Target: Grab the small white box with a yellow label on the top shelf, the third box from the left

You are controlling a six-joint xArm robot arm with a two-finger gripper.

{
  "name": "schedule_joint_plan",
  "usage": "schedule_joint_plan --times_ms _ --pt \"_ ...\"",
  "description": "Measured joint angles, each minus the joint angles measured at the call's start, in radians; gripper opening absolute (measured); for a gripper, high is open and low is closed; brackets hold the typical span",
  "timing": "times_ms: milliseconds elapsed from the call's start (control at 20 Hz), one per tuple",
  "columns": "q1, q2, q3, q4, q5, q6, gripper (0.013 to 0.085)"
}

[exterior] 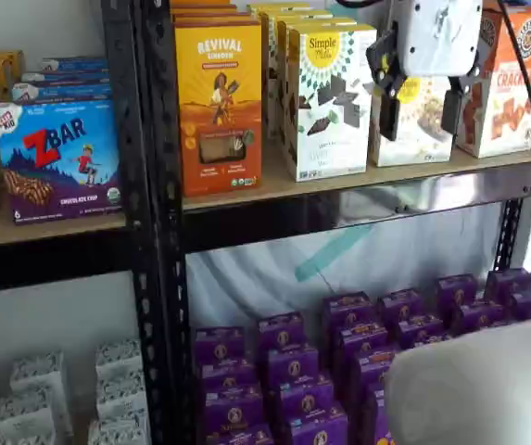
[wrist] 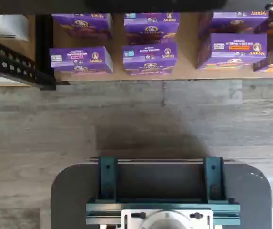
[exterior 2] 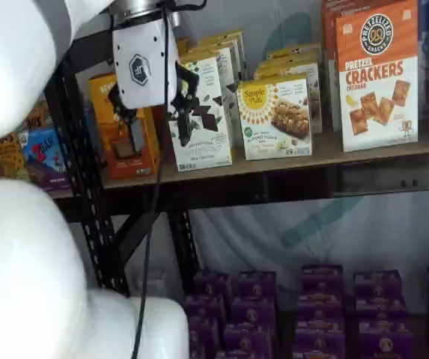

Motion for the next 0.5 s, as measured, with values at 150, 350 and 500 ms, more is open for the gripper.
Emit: schedule_joint_plan --times_ms 150,350,500 --pt "-0.037 -0.034 0.031 0.039 -0.056 -0.022 0.085" --pt "-0.026 -0.04 0.036 0.021 -0.069 -0.02 0.085" --pt "-0.01 -0.04 0.041 -0.02 -0.087 -0.018 0.085"
